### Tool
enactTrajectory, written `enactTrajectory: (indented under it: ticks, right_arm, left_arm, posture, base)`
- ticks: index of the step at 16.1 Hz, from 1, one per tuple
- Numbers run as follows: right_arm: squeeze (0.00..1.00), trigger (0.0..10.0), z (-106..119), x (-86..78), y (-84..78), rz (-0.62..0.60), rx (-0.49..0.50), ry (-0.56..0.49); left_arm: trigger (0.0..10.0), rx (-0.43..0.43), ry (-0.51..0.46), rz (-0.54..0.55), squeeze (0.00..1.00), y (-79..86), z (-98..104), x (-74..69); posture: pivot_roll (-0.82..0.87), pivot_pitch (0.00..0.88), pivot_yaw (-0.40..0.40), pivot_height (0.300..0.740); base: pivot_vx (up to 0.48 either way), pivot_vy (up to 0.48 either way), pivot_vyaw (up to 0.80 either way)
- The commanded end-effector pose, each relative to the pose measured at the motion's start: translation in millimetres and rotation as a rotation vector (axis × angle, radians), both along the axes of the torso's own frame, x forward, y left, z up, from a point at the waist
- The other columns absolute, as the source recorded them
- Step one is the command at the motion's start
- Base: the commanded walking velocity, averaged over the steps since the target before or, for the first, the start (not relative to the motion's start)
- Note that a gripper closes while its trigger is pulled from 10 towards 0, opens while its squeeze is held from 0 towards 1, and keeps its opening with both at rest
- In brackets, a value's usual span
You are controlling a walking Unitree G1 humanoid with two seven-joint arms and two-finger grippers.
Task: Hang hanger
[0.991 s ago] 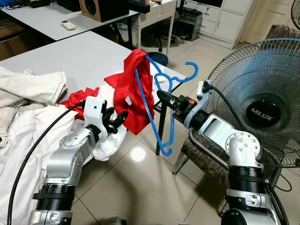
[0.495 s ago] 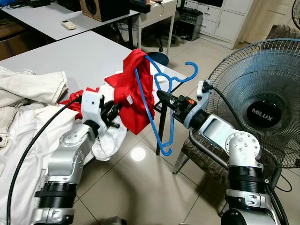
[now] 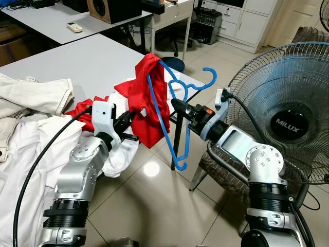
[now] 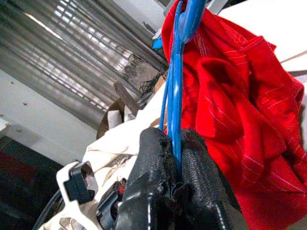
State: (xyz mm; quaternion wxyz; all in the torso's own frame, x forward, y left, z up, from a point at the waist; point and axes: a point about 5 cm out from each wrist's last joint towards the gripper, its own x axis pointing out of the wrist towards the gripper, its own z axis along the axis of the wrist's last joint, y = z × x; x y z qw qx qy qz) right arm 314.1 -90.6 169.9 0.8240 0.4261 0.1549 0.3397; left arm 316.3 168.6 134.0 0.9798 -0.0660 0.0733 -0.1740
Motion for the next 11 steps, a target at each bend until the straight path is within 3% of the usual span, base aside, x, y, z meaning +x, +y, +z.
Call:
enactTrajectory:
  ticks: [1,4,5,6,7,8,9,11]
  right_arm:
    - [0.00,10.0,4.2,1.6,-0.7,-0.023,0.013,-0.018]
    - [0.00,10.0,2.5,2.8,0.1,-0.052,0.021,-0.024]
    - [0.00,10.0,1.1,4.7,-0.5,-0.082,0.032,-0.034]
    - [0.00,10.0,0.6,5.1,-0.5,-0.089,0.033,-0.036]
    - [0.00,10.0,-0.6,7.1,0.3,-0.108,0.031,-0.045]
    - [0.00,10.0,1.5,12.0,2.6,-0.141,0.046,-0.067]
    - [0.00,10.0,10.5,18.7,7.2,-0.171,0.111,-0.111]
    - [0.00,10.0,17.5,26.4,8.1,-0.229,0.184,-0.119]
  left_arm:
    - [0.0,-0.033,-0.040,0.031,0.00,8.7,17.5,9.1]
    - [0.0,-0.064,-0.123,0.028,0.00,20.5,52.5,25.5]
    - [0.0,-0.074,-0.229,-0.070,0.00,23.4,100.2,39.1]
    - [0.0,-0.077,-0.249,-0.096,0.00,23.9,111.3,41.3]
    - [0.0,-0.064,-0.260,-0.200,0.00,21.6,132.4,42.9]
    - [0.0,-0.012,-0.242,-0.339,0.00,17.4,154.3,40.5]
    - [0.0,0.141,-0.210,-0.446,0.00,17.1,165.1,36.0]
    - [0.0,0.250,-0.178,-0.498,0.00,19.2,164.8,31.9]
  posture:
    - [-0.14,0.000,0.023,0.740]
    - [-0.12,0.000,0.048,0.740]
    - [-0.10,0.000,0.069,0.740]
    - [-0.10,0.000,0.069,0.740]
    - [-0.08,0.000,0.084,0.740]
    - [-0.05,0.000,0.110,0.740]
    - [-0.04,0.000,0.127,0.740]
    - [-0.02,0.000,0.147,0.740]
  base:
    - [0.000,0.000,0.00]
    - [0.000,0.000,0.00]
    - [0.000,0.000,0.00]
    - [0.000,0.000,0.00]
    - [0.000,0.000,0.00]
    - [0.000,0.000,0.00]
    - [0.000,0.000,0.00]
    - [0.000,0.000,0.00]
